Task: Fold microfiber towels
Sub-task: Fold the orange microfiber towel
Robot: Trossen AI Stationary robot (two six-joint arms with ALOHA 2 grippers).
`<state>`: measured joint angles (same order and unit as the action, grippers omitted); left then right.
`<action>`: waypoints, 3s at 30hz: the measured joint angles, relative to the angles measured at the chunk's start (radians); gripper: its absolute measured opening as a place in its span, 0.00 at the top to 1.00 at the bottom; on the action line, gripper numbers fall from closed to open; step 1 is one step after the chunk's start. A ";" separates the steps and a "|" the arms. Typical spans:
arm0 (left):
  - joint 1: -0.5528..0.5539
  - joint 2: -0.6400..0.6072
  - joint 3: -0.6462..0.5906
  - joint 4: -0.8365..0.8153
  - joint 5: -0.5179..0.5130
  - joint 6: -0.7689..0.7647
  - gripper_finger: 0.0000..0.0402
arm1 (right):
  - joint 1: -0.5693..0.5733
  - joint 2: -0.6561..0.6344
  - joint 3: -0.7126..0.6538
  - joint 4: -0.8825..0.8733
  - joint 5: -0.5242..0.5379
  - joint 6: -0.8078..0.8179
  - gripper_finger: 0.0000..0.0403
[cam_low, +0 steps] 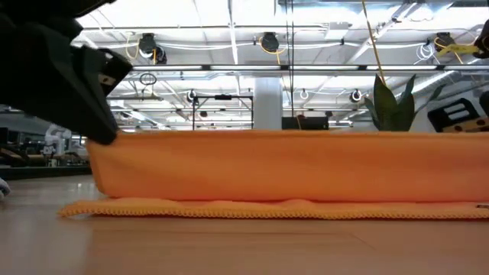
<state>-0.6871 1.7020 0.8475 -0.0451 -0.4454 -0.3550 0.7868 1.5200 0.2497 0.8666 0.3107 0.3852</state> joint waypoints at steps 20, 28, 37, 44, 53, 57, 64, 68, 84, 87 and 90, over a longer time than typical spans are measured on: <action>0.005 0.034 -0.001 -0.028 0.008 -0.101 0.81 | -0.002 0.016 0.000 0.049 -0.002 -0.029 0.84; 0.007 -0.010 0.009 -0.052 0.149 -0.170 0.58 | -0.007 0.016 0.000 0.047 -0.006 0.071 0.68; 0.036 -0.066 0.045 -0.006 0.077 -0.062 0.55 | -0.102 0.016 0.103 -0.044 -0.086 0.027 0.77; 0.143 -0.011 0.026 0.002 0.067 -0.084 0.55 | -0.135 0.018 0.132 -0.190 -0.154 0.059 0.96; 0.178 0.069 0.014 -0.078 0.111 -0.215 0.55 | -0.137 0.016 0.057 -0.268 -0.160 0.151 0.99; 0.129 0.077 0.015 -0.046 0.130 -0.325 0.55 | -0.152 -0.011 0.035 -0.281 -0.080 0.094 1.00; 0.062 0.061 0.079 -0.055 -0.021 -0.308 0.55 | -0.165 -0.146 0.038 -0.217 0.005 0.028 1.00; 0.099 0.061 0.095 -0.056 -0.126 -0.194 0.55 | -0.169 -0.098 0.057 -0.063 -0.055 -0.029 1.00; 0.250 0.063 0.078 -0.445 -0.067 -0.506 0.55 | -0.236 0.128 0.101 -0.257 -0.033 0.099 1.00; 0.197 0.064 0.078 -0.359 -0.050 -0.541 0.55 | -0.246 -0.018 0.084 -0.428 0.054 0.089 1.00; 0.150 0.064 0.078 -0.192 -0.053 -0.517 0.55 | -0.253 -0.158 0.082 -0.544 0.163 0.055 1.00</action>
<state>-0.5373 1.7657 0.9253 -0.2366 -0.4980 -0.8720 0.5335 1.3616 0.3321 0.3226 0.4737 0.4405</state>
